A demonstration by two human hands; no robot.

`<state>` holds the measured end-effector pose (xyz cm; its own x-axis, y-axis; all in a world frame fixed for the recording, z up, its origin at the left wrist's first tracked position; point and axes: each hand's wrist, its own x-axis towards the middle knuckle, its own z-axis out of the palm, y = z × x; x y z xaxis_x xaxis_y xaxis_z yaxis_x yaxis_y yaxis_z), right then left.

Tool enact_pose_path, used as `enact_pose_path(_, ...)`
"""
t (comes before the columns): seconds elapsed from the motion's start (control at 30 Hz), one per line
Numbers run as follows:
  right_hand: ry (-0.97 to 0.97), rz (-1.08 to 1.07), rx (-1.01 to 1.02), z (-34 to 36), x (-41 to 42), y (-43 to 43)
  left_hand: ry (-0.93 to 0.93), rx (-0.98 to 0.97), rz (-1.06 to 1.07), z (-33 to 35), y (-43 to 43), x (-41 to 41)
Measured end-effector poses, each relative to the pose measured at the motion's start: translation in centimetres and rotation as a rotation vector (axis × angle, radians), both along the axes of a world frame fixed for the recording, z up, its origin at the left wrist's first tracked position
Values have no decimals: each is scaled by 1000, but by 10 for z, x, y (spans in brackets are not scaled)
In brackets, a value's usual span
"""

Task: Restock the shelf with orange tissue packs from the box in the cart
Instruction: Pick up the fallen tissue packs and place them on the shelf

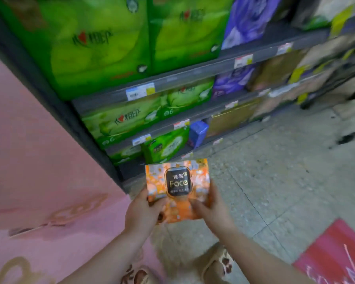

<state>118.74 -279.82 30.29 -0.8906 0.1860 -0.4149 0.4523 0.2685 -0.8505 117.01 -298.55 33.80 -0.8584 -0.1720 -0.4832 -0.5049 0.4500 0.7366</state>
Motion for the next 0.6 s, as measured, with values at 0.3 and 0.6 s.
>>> enact_pose_path(0.3, 145, -319, -9, 103, 54, 116, 196, 47, -275, 93, 130, 6)
enact_pose_path(0.6, 253, -483, 82, 182, 135, 301, 295, 59, -462, 165, 330, 64)
